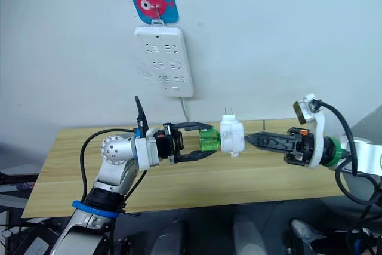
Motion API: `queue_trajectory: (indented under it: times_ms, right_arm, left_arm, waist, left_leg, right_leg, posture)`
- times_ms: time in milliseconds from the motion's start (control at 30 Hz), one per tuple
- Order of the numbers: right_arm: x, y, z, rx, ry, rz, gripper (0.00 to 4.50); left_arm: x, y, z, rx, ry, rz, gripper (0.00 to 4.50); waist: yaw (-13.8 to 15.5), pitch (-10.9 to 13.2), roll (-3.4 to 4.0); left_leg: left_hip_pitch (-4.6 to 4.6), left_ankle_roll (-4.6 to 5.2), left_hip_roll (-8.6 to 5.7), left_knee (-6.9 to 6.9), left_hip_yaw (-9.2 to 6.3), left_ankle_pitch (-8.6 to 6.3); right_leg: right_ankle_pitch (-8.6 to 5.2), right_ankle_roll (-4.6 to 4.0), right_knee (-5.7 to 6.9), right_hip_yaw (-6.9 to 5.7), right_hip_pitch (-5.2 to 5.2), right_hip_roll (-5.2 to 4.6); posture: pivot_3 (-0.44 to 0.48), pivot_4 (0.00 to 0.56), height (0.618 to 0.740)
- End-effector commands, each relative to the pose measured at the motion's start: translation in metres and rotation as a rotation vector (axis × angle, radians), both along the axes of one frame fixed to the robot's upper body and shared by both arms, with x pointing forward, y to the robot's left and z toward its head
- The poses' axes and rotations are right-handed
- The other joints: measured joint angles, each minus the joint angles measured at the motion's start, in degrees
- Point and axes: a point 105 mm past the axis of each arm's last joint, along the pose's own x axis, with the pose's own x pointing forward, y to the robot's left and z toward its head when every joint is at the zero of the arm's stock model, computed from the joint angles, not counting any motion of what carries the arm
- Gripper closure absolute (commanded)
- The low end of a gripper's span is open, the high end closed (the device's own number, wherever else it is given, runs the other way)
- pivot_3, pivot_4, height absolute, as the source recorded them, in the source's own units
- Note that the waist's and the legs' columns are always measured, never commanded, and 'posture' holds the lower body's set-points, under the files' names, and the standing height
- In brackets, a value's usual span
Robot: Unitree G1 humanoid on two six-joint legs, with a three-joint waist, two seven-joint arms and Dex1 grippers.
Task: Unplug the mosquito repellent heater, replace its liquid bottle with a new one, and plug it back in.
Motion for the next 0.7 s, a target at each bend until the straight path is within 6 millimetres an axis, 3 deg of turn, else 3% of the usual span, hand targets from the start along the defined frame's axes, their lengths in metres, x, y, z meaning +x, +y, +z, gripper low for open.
queue_trajectory:
  times_ms: [33,400,700]
  right_arm:
    - [0.000,0.007,0.005,0.004,-0.035,0.028,0.00]
    - [0.005,-0.007,0.000,-0.024,0.007,0.015,0.00]
    - [0.000,0.012,0.011,0.044,-0.015,0.090,0.00]
  left_arm:
    - [-0.011,-0.006,0.020,-0.052,-0.049,-0.055,2.20]
    - [-0.014,-0.004,0.024,-0.054,-0.061,-0.047,2.20]
    - [-0.018,-0.010,0.027,-0.069,-0.043,-0.070,2.20]
  waist:
    - [-0.01,0.00,0.00]
    - [0.17,0.00,0.00]
    - [0.18,0.00,0.00]
  left_leg:
    - [0.00,0.00,0.00,0.00,0.00,0.00]
    - [-0.01,0.00,0.00,-0.01,-0.03,0.00]
    - [-0.01,0.00,0.00,-0.01,-0.03,0.00]
  right_leg:
    - [0.00,0.00,0.00,0.00,0.00,0.00]
    - [0.00,0.00,-0.03,-0.03,0.00,0.00]
    - [0.00,0.00,-0.03,-0.02,0.00,0.01]
  posture:
    - [-0.174,0.205,0.725]
    - [-0.156,0.202,0.725]
    - [-0.159,0.201,0.725]
